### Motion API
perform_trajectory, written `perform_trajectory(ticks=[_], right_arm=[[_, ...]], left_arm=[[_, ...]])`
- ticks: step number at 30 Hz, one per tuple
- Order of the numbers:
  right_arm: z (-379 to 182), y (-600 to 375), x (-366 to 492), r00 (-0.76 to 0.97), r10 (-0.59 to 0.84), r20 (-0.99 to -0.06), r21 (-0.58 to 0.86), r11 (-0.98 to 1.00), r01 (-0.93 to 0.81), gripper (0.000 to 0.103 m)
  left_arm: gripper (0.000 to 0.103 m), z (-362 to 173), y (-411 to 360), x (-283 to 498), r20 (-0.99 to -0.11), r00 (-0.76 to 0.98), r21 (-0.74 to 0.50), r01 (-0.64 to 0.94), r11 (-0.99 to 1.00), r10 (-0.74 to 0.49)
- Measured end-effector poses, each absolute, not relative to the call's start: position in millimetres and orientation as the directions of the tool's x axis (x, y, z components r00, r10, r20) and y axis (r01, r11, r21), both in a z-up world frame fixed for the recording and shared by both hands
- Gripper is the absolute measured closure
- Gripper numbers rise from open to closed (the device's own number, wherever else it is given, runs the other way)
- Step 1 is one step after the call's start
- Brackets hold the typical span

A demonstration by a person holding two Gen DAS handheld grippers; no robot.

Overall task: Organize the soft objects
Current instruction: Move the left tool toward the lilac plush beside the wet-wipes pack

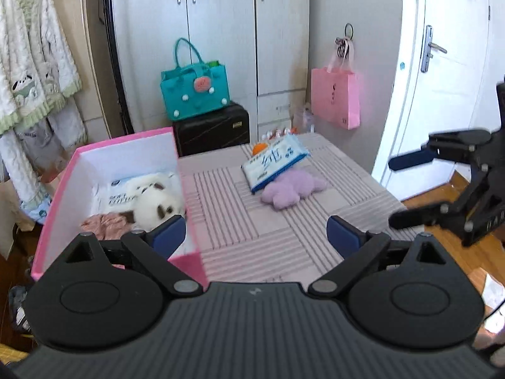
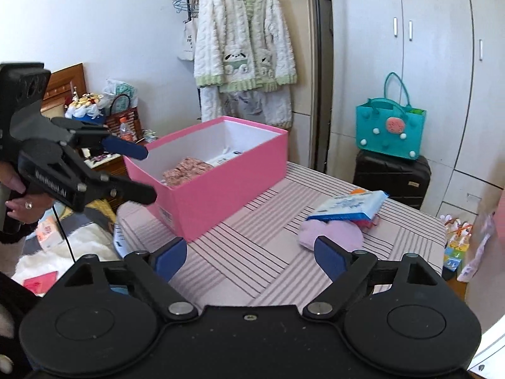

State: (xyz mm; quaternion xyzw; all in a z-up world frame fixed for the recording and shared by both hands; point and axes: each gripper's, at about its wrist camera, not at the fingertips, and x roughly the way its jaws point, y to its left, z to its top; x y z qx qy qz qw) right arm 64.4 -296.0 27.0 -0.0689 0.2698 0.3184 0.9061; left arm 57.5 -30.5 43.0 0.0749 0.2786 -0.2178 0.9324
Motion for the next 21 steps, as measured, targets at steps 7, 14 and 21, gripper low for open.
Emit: perform_trajectory(ticks=[7,14,21], right_arm=[[-13,-314,83,0.697,0.538,-0.474,0.039,0.803,-0.594,0.011],[-35,-324,111,0.778,0.465,-0.423,-0.082,0.835,-0.544,0.011],[-55,-342,149,0.748,0.466,-0.473,-0.008,0.846,-0.533,0.011]], left_arm=[[0.006,16,-60,86,-0.503,0.797,0.041,0.409,0.912,-0.335],[0.006,7,-79,109,-0.507,0.751,-0.073,0.452,0.889,-0.424],[0.006,-9,-105,135,-0.522,0.723,-0.135,0.454,0.881,-0.453]])
